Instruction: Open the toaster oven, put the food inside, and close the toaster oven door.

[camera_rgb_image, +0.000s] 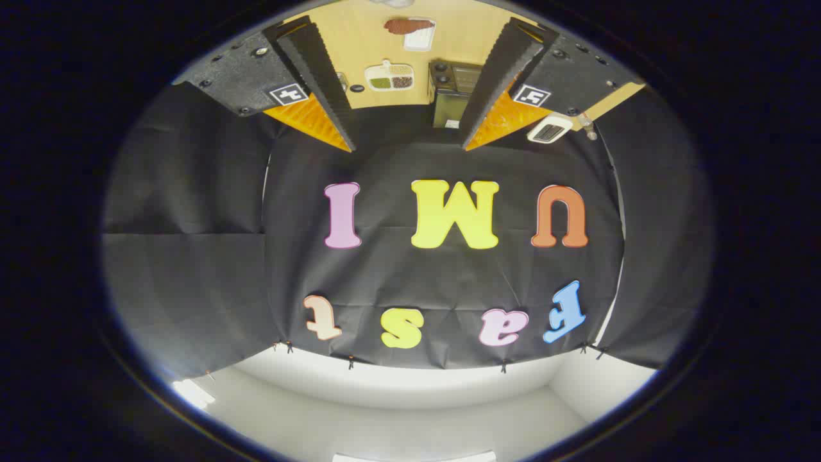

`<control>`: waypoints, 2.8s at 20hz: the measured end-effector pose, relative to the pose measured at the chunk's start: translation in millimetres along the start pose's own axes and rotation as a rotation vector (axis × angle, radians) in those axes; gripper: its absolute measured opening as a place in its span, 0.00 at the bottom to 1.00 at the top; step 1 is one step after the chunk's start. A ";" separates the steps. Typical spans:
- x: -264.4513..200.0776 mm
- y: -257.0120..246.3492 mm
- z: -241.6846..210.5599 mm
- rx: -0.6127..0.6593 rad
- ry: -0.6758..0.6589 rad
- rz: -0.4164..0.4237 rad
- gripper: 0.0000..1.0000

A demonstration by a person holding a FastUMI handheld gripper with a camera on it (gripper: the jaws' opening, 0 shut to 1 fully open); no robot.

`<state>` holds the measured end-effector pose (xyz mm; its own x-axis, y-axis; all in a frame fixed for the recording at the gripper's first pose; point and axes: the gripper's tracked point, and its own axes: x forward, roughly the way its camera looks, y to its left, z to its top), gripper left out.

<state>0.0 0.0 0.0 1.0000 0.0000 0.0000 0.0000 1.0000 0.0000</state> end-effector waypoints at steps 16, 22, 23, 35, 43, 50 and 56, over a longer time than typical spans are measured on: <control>20.5 15.7 -9.9 -0.038 -0.007 -0.030 1.00; 66.5 66.6 -35.7 -0.096 -0.027 -0.041 1.00; 77.0 79.5 -44.1 -0.097 -0.024 -0.030 1.00; 200.1 231.6 -196.1 -0.056 0.113 0.118 1.00; 240.0 248.4 -267.6 -0.087 0.209 0.070 1.00; 238.7 244.2 -284.6 -0.080 0.247 0.050 1.00; 220.8 242.9 -290.3 -0.048 0.264 0.055 1.00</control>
<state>220.8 242.9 -290.3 0.9638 0.0477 -0.2625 -0.0602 0.9974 -0.0399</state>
